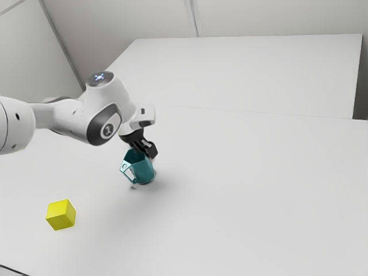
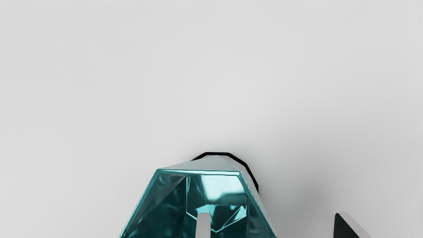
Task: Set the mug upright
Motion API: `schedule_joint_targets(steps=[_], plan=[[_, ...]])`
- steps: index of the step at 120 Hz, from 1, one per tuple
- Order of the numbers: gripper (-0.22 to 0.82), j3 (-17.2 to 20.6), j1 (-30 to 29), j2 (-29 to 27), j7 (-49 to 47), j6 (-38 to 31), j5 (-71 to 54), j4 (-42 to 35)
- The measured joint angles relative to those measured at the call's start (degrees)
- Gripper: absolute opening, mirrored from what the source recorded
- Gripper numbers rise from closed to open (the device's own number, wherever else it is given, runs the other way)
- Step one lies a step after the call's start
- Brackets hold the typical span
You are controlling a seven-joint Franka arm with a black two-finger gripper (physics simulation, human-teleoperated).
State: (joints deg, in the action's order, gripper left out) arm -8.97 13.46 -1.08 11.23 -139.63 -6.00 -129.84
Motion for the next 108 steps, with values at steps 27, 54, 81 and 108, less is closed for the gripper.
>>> schedule_joint_targets(steps=[27,54,81,108], plan=[[0.42,0.08,1.13,-1.88,-0.40,3.16,0.51,4.78],[0.54,-0.24,2.31,5.59,-1.53,19.73,4.63,27.91],[0.58,-0.76,-1.21,10.22,-2.32,36.34,7.93,40.68],[0.60,-0.79,-1.14,10.27,-2.91,43.99,8.33,41.73]])
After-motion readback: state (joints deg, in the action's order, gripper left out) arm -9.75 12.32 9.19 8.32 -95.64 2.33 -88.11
